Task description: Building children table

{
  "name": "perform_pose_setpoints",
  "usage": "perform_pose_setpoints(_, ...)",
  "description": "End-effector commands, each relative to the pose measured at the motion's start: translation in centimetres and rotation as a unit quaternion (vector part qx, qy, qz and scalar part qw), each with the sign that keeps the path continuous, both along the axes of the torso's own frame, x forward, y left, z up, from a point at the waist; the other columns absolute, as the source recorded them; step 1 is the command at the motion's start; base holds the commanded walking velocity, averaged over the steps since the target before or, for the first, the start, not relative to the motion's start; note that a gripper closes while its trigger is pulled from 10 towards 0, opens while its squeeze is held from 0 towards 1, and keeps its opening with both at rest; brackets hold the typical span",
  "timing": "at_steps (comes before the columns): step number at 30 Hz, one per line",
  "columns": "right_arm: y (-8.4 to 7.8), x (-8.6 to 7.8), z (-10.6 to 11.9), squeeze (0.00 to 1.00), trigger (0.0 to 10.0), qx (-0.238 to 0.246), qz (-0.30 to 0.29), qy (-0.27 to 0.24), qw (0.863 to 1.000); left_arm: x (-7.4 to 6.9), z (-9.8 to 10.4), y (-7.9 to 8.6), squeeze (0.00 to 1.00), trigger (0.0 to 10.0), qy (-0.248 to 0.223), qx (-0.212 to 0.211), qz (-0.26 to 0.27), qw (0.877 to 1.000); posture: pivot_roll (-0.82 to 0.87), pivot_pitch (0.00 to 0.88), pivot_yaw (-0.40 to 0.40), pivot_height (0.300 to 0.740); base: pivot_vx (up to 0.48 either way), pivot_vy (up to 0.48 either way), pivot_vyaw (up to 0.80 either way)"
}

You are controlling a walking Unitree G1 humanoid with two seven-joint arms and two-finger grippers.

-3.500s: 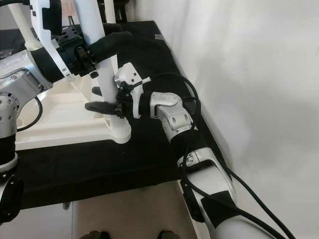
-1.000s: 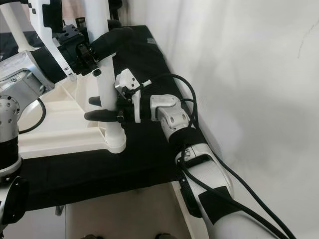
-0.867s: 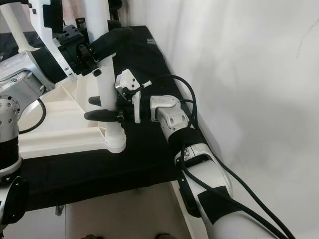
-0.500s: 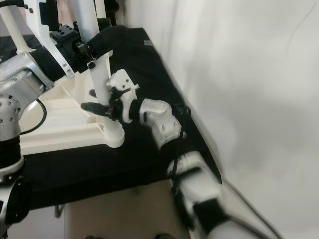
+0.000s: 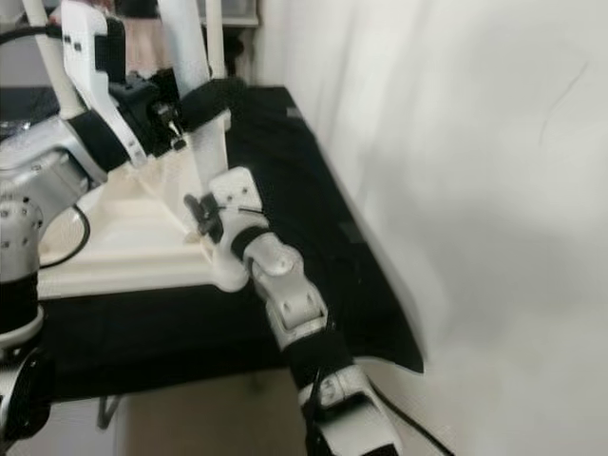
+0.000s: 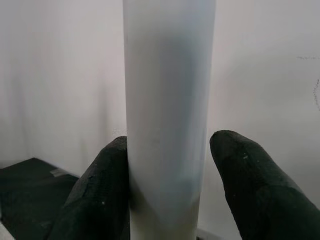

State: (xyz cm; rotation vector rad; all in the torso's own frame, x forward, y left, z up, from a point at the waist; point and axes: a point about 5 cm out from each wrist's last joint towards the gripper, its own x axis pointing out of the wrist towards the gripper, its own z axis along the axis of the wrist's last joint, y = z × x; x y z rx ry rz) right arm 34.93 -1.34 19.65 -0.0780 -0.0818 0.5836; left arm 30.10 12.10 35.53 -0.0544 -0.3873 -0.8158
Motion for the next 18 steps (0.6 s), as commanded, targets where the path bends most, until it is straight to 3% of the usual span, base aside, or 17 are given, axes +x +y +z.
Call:
perform_pose_setpoints(1,1.3,-0.5,-4.0,0.00,10.0,-0.010,-0.011,0.129,0.991,-0.6,-0.4,-0.5,0.00,10.0,0.001,0.016,-0.022,1.000,0.05,0.105,-0.098,0.740,0.000,0.000,0.00)
perform_pose_setpoints(2,1.0,-0.6,-3.6,0.68,10.0,-0.013,-0.017,0.125,0.992,-0.7,-0.6,-0.4,0.00,10.0,0.002,0.016,-0.021,1.000,0.05,0.103,-0.097,0.740,0.000,0.000,0.00)
perform_pose_setpoints(3,0.7,-0.6,-3.1,1.00,10.0,-0.007,-0.022,0.121,0.992,-0.8,-0.8,-0.3,0.00,10.0,0.004,0.017,-0.019,1.000,0.05,0.103,-0.098,0.740,0.000,0.000,0.00)
perform_pose_setpoints(12,0.1,0.3,-2.0,1.00,10.0,0.020,-0.017,0.110,0.994,-1.1,-1.1,0.1,0.00,10.0,0.007,0.019,-0.010,1.000,0.06,0.103,-0.100,0.740,0.000,0.000,0.00)
perform_pose_setpoints(15,0.0,1.3,-0.7,1.00,10.0,0.048,0.020,0.092,0.994,-1.1,-1.1,0.4,0.00,10.0,0.007,0.021,-0.003,1.000,0.06,0.103,-0.101,0.740,0.000,0.000,0.00)
perform_pose_setpoints(16,0.0,1.7,0.0,0.71,10.0,0.058,0.048,0.083,0.994,-1.1,-1.1,0.4,0.00,10.0,0.007,0.021,-0.001,1.000,0.06,0.106,-0.101,0.740,0.000,0.000,0.00)
perform_pose_setpoints(17,0.0,1.9,0.5,0.28,10.0,0.066,0.069,0.075,0.993,-1.1,-1.1,0.4,0.00,10.0,0.007,0.021,0.000,1.000,0.06,0.106,-0.101,0.740,0.000,0.000,0.00)
perform_pose_setpoints(18,0.0,1.9,0.5,0.28,10.0,0.066,0.069,0.075,0.993,-1.1,-1.1,0.4,0.00,10.0,0.007,0.021,0.000,1.000,0.06,0.106,-0.101,0.740,0.000,0.000,0.00)
